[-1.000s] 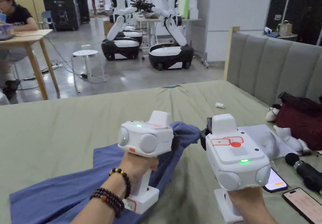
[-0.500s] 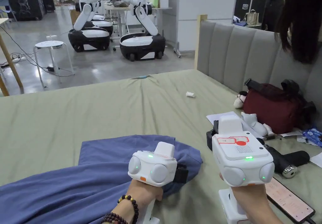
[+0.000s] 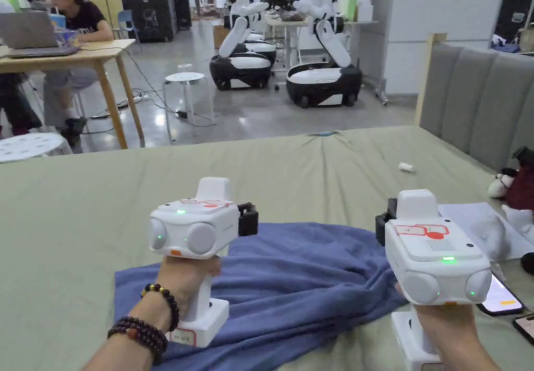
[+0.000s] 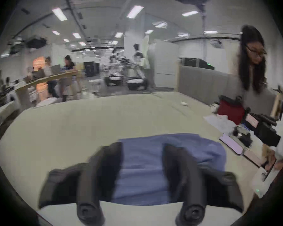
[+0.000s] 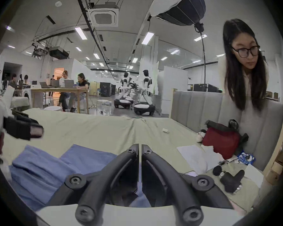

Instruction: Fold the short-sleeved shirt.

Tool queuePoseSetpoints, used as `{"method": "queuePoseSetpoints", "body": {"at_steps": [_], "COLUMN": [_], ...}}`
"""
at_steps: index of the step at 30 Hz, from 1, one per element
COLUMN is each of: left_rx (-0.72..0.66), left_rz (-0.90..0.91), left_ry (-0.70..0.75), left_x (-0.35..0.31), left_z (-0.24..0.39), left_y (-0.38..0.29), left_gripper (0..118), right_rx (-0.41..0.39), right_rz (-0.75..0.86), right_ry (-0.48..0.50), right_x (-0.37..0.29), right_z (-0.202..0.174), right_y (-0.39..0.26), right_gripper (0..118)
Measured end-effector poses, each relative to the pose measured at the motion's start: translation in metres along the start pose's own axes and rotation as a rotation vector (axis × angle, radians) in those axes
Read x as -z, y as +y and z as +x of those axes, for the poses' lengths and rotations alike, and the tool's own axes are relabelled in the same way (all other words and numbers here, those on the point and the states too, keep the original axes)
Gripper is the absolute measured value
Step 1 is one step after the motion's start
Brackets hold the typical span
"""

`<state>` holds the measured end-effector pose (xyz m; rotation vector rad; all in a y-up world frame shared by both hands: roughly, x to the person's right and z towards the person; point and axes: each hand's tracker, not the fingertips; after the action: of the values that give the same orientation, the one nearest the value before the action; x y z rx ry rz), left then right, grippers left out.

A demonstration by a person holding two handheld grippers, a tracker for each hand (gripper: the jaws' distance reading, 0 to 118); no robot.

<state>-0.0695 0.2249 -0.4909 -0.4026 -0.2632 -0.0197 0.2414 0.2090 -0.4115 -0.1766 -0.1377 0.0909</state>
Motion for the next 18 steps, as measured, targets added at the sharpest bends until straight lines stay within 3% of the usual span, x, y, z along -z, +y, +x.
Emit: {"method": "queuePoseSetpoints", "body": {"at_steps": [3, 11, 18], "left_rx": [-0.014, -0.066, -0.062], "left_rz": [-0.03, -0.078, -0.163], "left_ry": [0.115, 0.27, 0.275], "left_x": [-0.026, -0.061, -0.025], "left_z": [-0.057, -0.135, -0.147], "left_y": [-0.01, -0.031, -0.033], "left_gripper": [0, 0, 0], "right_rx": [-0.007, -0.033, -0.045], "right_rz": [0.009, 0.003, -0.013], "right_ry": [0.051, 0.139, 0.158], "right_x": [0.001, 0.003, 0.019], "right_z": [-0.026, -0.077, -0.091], "right_y": [0.001, -0.001, 0.002], "right_gripper": [4, 5, 5]}}
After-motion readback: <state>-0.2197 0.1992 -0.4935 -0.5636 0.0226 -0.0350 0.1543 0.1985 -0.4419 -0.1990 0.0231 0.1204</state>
